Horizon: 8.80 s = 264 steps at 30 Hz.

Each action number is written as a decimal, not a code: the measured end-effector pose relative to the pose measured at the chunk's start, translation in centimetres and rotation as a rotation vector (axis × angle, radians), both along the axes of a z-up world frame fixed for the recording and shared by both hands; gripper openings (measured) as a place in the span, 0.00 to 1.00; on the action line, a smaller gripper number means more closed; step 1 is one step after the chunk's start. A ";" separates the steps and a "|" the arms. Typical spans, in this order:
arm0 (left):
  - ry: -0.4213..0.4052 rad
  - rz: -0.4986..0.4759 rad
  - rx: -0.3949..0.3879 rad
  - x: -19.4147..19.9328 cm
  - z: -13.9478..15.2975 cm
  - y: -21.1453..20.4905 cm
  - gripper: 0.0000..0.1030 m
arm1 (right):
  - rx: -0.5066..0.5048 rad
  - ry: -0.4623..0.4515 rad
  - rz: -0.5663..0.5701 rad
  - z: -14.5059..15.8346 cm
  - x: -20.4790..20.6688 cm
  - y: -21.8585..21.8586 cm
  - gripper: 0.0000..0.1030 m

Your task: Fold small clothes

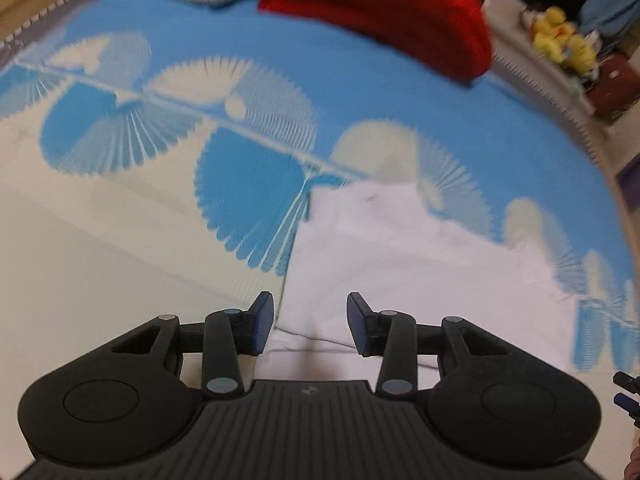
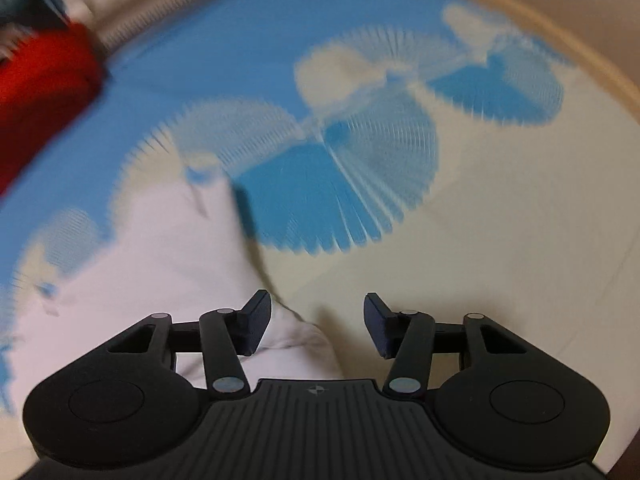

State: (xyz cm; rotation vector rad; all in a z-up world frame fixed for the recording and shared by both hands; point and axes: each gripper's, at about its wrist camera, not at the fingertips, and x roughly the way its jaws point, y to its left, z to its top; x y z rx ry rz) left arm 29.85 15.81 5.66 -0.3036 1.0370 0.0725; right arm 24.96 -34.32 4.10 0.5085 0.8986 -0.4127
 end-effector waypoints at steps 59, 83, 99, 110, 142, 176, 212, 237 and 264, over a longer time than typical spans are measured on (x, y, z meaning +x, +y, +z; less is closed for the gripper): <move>0.226 -0.135 0.053 -23.2 -11.8 0.8 0.40 | 0.045 0.188 0.313 -9.9 -23.2 2.2 0.39; 0.211 -0.165 0.055 -23.3 -12.2 -0.1 0.06 | 0.066 0.149 0.324 -9.7 -23.1 2.2 0.06; 0.245 -0.174 0.051 -23.5 -12.2 -0.1 0.11 | 0.070 0.190 0.357 -10.1 -22.9 2.6 0.10; 0.246 -0.176 0.061 -23.4 -12.1 -0.5 0.11 | 0.056 0.194 0.373 -10.1 -22.9 3.0 0.10; -0.129 -0.161 -0.037 -28.3 -0.6 1.6 0.04 | 0.080 -0.260 0.384 3.1 -27.4 0.3 0.05; 0.032 -0.087 -0.144 -13.3 -7.0 7.7 0.29 | 0.181 -0.089 0.235 -3.8 -13.6 -5.4 0.24; -0.122 -0.240 -0.039 -7.6 -7.3 0.8 0.05 | 0.016 -0.128 0.285 -4.1 -9.0 -3.1 0.00; 0.073 -0.336 -0.078 -5.9 -11.0 1.2 0.05 | 0.136 0.032 0.541 -7.3 -9.2 -2.6 0.00; -0.050 -0.191 -0.056 -2.7 -6.5 2.9 0.18 | 0.036 -0.086 0.349 -5.4 -2.4 -2.7 0.13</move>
